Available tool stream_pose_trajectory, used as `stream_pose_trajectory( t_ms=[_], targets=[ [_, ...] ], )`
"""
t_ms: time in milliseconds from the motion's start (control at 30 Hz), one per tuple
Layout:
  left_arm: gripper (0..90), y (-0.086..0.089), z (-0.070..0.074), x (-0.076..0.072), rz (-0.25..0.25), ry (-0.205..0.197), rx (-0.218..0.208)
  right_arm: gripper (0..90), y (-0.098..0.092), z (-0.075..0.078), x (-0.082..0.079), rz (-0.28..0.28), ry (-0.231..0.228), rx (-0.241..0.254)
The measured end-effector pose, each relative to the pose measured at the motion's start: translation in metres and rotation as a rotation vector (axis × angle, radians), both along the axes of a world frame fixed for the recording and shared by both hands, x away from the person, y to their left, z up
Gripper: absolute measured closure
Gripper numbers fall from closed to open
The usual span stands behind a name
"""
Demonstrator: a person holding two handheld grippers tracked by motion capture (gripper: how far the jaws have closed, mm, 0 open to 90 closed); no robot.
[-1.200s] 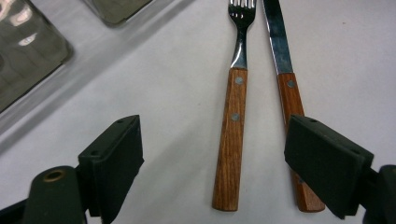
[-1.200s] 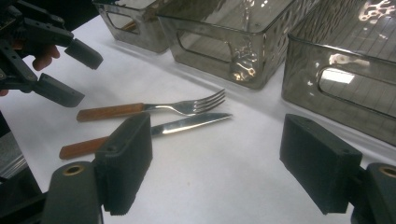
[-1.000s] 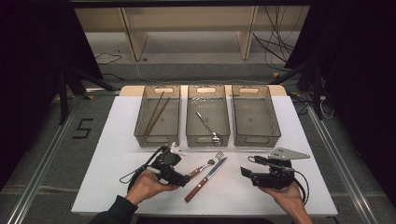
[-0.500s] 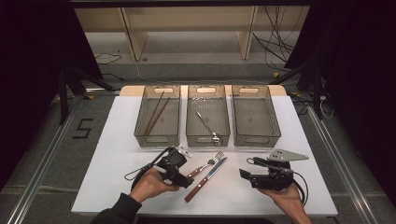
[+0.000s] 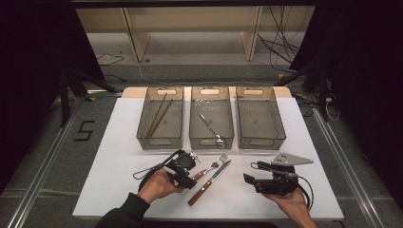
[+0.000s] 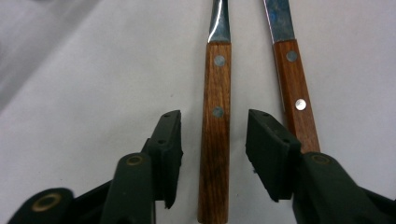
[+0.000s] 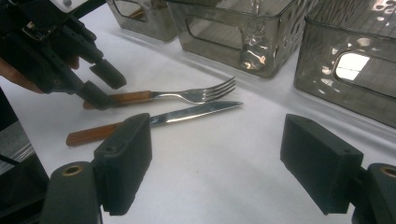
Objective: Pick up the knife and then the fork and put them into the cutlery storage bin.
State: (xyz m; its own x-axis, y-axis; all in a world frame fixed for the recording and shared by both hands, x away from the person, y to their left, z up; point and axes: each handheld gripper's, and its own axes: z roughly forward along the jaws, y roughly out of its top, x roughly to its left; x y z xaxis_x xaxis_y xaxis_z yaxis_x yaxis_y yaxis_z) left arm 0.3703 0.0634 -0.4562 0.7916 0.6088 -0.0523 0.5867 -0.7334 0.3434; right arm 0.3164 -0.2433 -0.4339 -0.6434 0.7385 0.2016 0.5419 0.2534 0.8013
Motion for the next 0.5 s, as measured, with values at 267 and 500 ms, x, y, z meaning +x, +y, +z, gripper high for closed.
stream_pose_trajectory(
  t_ms=[267,500],
  targets=[
    [64.4,-0.0026,-0.0058,0.0009,-0.014,0.005,0.021,25.9,0.0006,-0.0004,0.0004,0.003,-0.004,-0.002],
    [68.9,-0.0055,-0.0061,-0.0008,-0.034,-0.015,0.037,26.1,0.0010,-0.0006,0.0003,0.006,-0.003,-0.003]
  ],
)
